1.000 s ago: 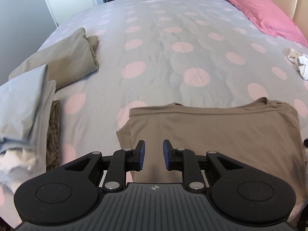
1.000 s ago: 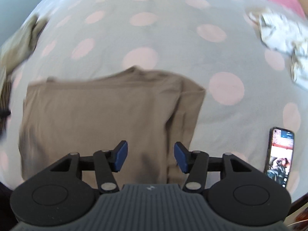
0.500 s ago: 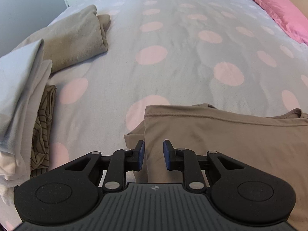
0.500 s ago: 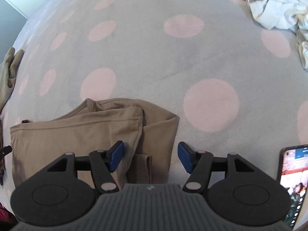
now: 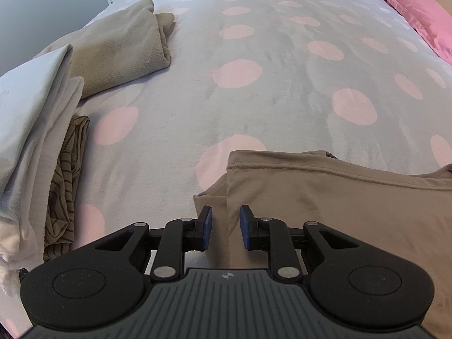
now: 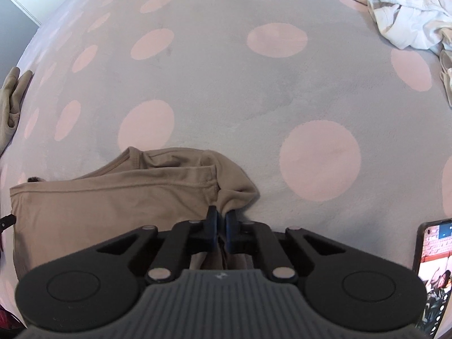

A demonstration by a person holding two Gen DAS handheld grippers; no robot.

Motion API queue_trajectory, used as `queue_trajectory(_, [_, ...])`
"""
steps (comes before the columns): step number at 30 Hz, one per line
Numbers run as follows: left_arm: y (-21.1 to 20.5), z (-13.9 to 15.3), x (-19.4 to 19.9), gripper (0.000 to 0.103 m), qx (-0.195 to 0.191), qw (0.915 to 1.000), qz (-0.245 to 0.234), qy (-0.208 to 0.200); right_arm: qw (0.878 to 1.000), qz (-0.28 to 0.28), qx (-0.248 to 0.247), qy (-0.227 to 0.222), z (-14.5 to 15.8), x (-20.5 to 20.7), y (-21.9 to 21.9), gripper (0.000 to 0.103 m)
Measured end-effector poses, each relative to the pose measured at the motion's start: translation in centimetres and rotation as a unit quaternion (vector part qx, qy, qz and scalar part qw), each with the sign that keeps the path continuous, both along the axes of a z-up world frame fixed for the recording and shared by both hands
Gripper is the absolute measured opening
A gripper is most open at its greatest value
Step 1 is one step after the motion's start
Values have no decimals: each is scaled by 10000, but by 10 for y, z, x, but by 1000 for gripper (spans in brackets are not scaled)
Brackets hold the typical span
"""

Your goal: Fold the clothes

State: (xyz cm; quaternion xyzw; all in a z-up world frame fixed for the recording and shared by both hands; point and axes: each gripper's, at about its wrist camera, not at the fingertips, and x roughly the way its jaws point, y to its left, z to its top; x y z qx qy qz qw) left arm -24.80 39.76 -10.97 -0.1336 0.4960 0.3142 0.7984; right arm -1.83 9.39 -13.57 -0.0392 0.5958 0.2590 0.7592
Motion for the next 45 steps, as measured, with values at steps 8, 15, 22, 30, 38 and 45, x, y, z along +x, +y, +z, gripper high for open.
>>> queue_trajectory(8, [5,13,-16,19,-220,9993,110,-268,9970,419,649,48,57,-31,22,5])
queue_trajectory(15, [11,24,-31,19,-284,9981,88,-538,9890,827,1190,300,99,-63,64,5])
queue_trajectory(22, [27,24,-49,19,-491,9959,261,-710,9741,1529,1597,482,128,-105,144,5])
queue_trajectory(30, [31,19,-56,19,-646,9949,251,-736,9603,2091,1546,1008,85,-145,255,5])
queue_trajectory(38, [32,19,-60,19,-488,9962,311,-648,9637,2210,980,1135,19,-162,308,5])
queue_trajectory(45, [31,19,-59,19,-491,9966,199,-626,9653,2138,958,1155,13,-159,315,21])
